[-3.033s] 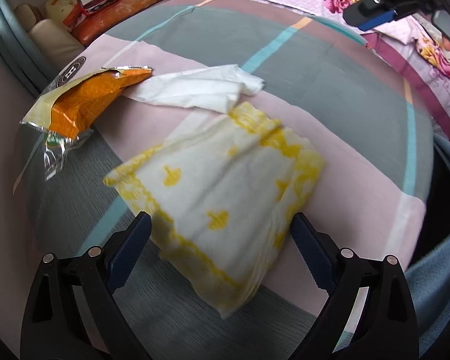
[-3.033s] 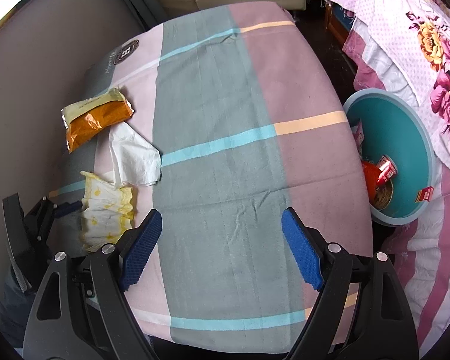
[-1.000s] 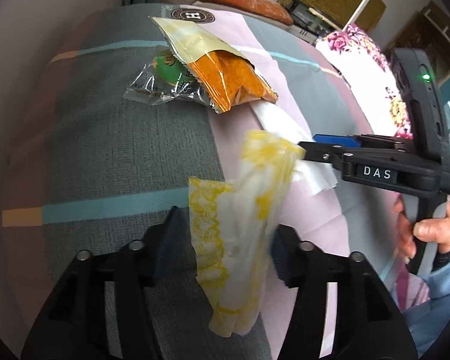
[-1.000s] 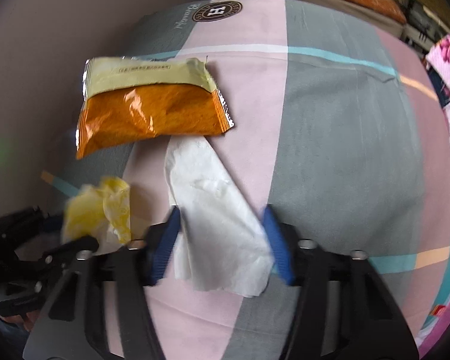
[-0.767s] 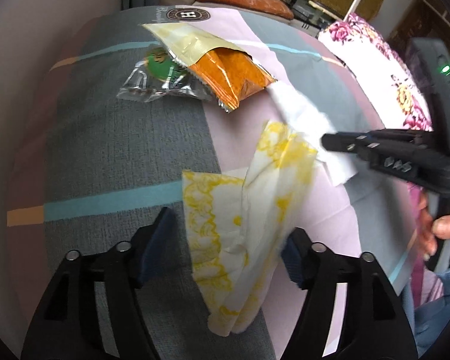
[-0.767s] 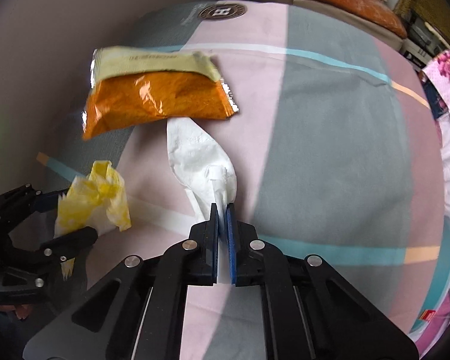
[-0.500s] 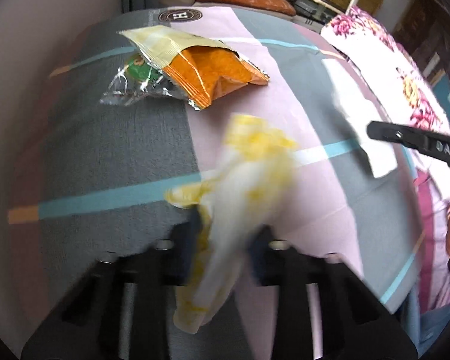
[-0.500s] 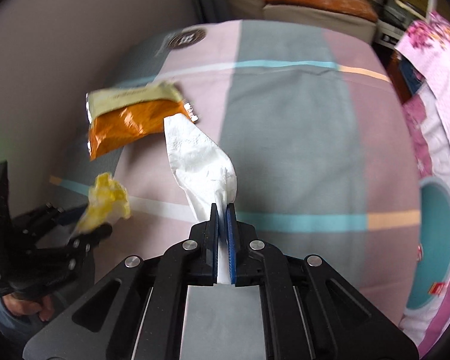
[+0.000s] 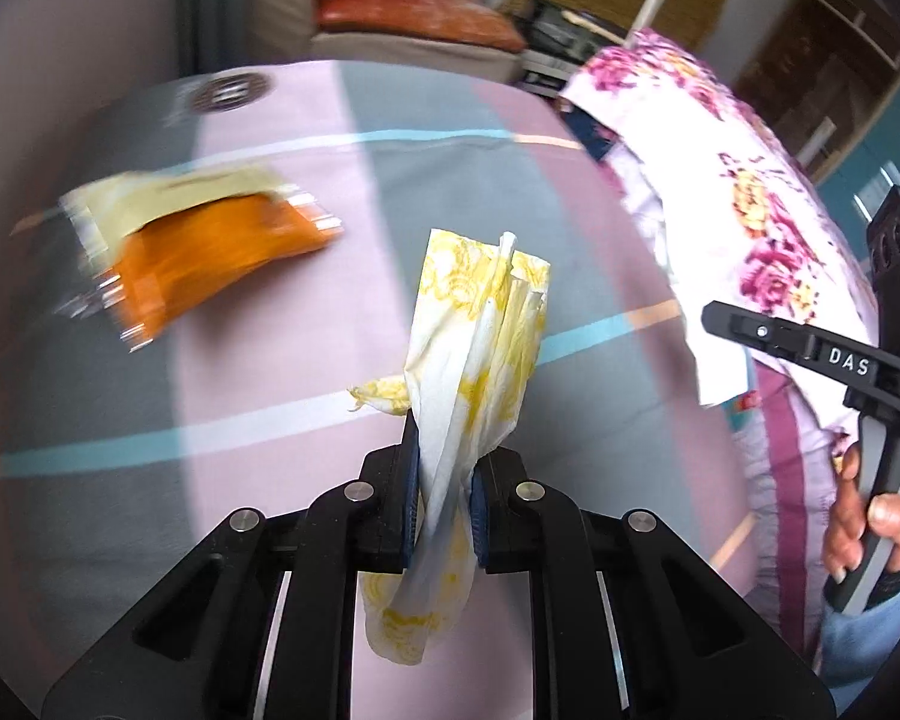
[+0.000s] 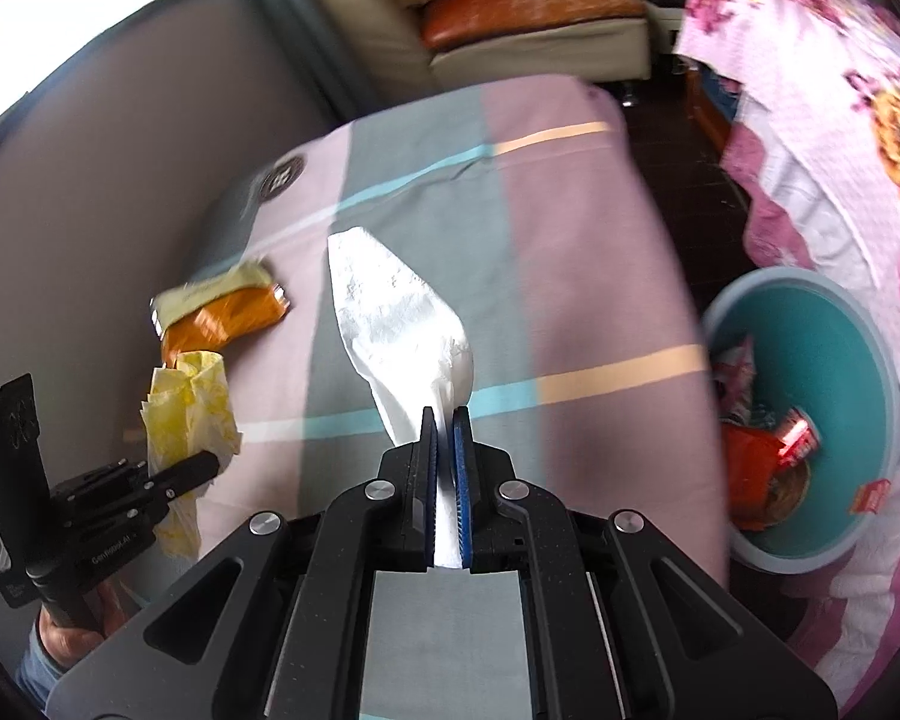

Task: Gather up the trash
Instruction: 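Carry the yellow napkin and white tissue over the teal bucket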

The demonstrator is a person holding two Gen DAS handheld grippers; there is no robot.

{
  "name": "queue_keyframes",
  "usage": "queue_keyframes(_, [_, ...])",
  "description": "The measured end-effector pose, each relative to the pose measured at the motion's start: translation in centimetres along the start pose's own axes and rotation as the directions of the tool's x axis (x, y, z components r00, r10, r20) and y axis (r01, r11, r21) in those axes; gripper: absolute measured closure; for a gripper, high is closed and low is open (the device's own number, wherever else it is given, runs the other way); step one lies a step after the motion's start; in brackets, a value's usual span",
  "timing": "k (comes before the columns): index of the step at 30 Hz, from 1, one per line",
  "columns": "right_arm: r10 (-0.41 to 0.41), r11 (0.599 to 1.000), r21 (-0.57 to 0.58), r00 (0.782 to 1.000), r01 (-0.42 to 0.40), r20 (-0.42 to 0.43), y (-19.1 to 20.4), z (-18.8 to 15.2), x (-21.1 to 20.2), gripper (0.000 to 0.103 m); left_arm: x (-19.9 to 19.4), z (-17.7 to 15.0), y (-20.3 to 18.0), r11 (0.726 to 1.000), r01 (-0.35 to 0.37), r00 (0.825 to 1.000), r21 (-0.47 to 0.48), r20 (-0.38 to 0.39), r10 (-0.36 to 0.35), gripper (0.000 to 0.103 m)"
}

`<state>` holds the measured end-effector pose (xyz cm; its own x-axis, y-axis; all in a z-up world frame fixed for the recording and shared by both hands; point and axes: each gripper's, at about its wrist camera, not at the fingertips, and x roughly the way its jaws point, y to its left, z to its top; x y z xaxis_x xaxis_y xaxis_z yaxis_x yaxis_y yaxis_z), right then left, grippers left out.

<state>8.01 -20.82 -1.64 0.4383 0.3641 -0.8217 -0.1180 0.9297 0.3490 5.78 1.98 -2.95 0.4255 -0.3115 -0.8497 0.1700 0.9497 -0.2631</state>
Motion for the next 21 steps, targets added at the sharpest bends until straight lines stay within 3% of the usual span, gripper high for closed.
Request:
queue_keyframes(15, [-0.106, 0.968, 0.244, 0.981, 0.064, 0.161, -13.7, -1.2, -7.4, 0.098, 5.0, 4.4, -15.0, 0.977, 0.088, 0.996, 0.194, -0.030, -0.084, 0.089])
queue_keyframes(21, [-0.136, 0.952, 0.294, 0.976, 0.081, 0.172, -17.4, -1.9, -8.8, 0.098, 6.8, 5.0, -19.0, 0.964, 0.110, 0.993, 0.241, -0.059, -0.099, 0.088])
